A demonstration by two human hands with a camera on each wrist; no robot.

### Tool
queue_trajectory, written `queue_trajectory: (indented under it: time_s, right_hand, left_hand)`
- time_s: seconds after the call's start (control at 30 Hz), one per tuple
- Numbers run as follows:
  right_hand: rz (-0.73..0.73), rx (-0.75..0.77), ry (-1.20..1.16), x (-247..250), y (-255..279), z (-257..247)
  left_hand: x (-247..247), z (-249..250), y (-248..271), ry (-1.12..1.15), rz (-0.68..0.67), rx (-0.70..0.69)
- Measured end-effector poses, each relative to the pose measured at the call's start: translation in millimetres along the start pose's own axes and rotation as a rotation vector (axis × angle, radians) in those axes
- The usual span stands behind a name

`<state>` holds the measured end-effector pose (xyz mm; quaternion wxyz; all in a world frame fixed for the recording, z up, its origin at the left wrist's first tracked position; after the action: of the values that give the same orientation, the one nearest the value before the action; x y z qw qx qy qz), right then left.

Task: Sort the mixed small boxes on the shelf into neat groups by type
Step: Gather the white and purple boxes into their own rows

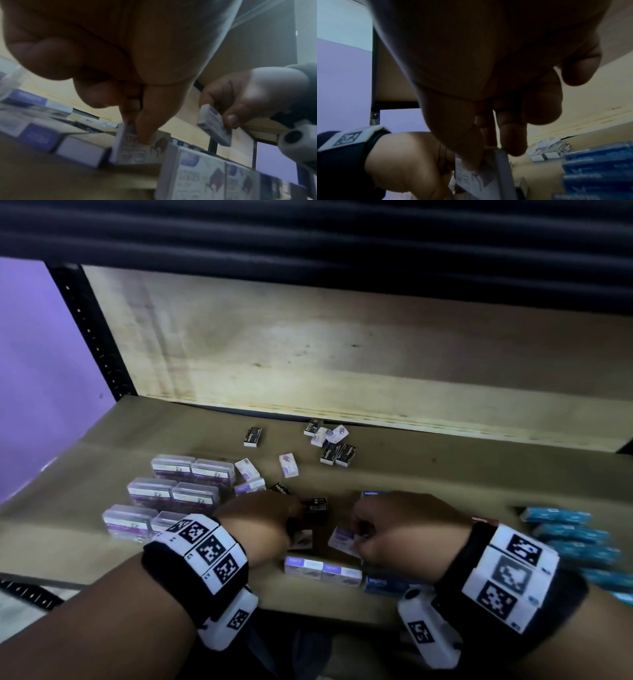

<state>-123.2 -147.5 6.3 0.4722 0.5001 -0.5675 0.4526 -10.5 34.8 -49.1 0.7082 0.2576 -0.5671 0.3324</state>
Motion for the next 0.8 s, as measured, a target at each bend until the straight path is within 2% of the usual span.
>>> queue_trajectory:
  time_s: [0.5,0.8]
  right_hand:
    - [-0.186,0.148,0.358,-2,-20,-44]
    - [-0.248,0.151,0.492,-1,-30,-52]
  left_hand:
    - [-6,5,1,0.018,-0.066,-0.045]
    - [-5,4,0,0.083,-0.060,-0.044]
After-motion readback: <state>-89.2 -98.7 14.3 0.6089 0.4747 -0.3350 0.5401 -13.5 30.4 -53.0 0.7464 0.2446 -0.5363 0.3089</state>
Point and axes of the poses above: each hand's wrist, its own y-axis away from the middle knuckle, its own x-axis out of the back of the hand, z = x × y, the point moved 1 cm from there along -y, towards the middle knuckle, and after that the axes turned 15 degrees about z, right-handed, at the moved point
